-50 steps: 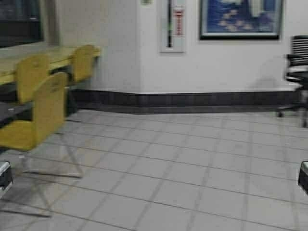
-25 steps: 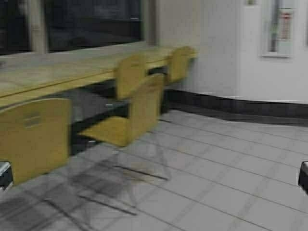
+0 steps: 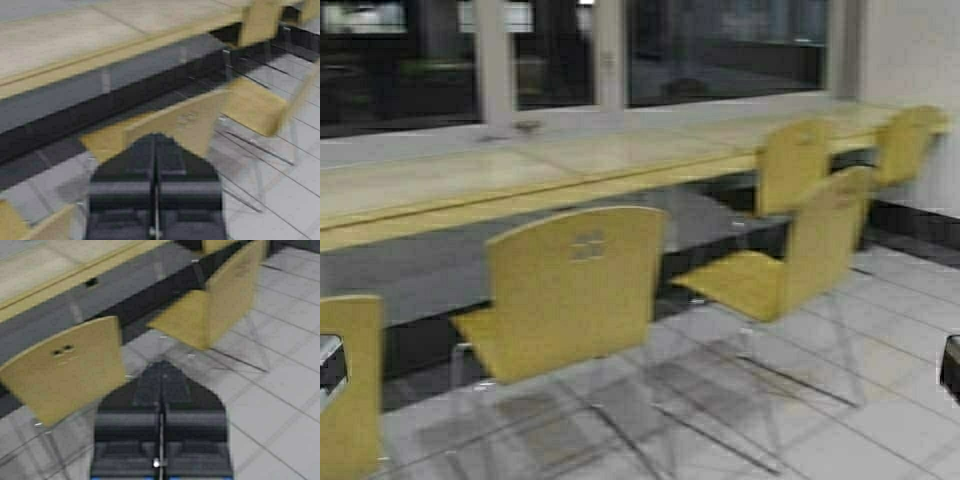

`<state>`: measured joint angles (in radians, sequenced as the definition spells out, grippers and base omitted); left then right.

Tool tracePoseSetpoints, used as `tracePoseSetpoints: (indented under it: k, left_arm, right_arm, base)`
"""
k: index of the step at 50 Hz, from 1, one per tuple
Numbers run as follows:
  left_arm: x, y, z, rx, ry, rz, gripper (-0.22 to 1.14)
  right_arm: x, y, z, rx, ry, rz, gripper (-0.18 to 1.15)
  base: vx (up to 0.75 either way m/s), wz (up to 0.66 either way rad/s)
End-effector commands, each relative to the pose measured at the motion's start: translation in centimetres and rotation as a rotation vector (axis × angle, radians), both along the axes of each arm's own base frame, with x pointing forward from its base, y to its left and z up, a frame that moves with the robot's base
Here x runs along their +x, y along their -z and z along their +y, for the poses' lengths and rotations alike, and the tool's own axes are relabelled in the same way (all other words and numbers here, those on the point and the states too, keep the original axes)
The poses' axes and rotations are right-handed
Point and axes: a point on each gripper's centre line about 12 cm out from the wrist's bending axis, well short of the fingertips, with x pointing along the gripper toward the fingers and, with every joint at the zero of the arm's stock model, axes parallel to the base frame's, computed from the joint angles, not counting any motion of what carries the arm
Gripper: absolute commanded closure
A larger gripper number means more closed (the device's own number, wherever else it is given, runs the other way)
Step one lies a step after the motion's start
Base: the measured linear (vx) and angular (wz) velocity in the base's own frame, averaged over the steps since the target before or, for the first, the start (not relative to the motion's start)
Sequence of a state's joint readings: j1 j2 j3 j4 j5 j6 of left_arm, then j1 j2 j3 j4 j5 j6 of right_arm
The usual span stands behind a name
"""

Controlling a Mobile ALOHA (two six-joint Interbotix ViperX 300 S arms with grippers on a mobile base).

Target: Push the chairs under the table

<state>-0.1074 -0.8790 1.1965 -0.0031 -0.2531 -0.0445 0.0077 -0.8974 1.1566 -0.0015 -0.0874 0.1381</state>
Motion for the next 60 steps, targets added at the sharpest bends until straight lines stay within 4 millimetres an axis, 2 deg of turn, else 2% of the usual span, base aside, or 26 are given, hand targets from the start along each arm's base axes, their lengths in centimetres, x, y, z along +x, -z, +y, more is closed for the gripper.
tracePoseSetpoints:
  k: [1, 24, 37, 51, 60]
  left_arm:
    - [0.3, -1.0, -0.1, -0.011, 0.001, -0.027, 0.89]
    - [0.1, -0.2, 0.0, -0.033, 0.0, -0.004, 0.89]
    - [0.3, 0.7, -0.2, -0.161, -0.007, 0.061, 0.89]
    - [1.5, 2.7, -2.6, -0.317, 0.049, 0.236, 0.89]
    - [3.8, 3.8, -4.3, -0.345, 0.068, 0.328, 0.89]
  right_arm:
    - [0.1, -0.5, 0.0, 0.005, -0.001, -0.012, 0.93]
    - [-0.4, 1.0, 0.0, 0.05, 0.009, 0.077, 0.93]
    - [0.1, 1.7, 0.0, 0.072, 0.016, 0.117, 0.93]
    - [0.9, 2.5, 0.0, 0.168, 0.043, 0.168, 0.93]
    - [0.9, 2.9, 0.0, 0.217, 0.06, 0.205, 0.93]
  base:
    - [0.14, 0.53]
    - [0.1, 0.49]
    - [0.06, 0.4]
    - [0.05, 0.37]
    - [0.05, 0.33]
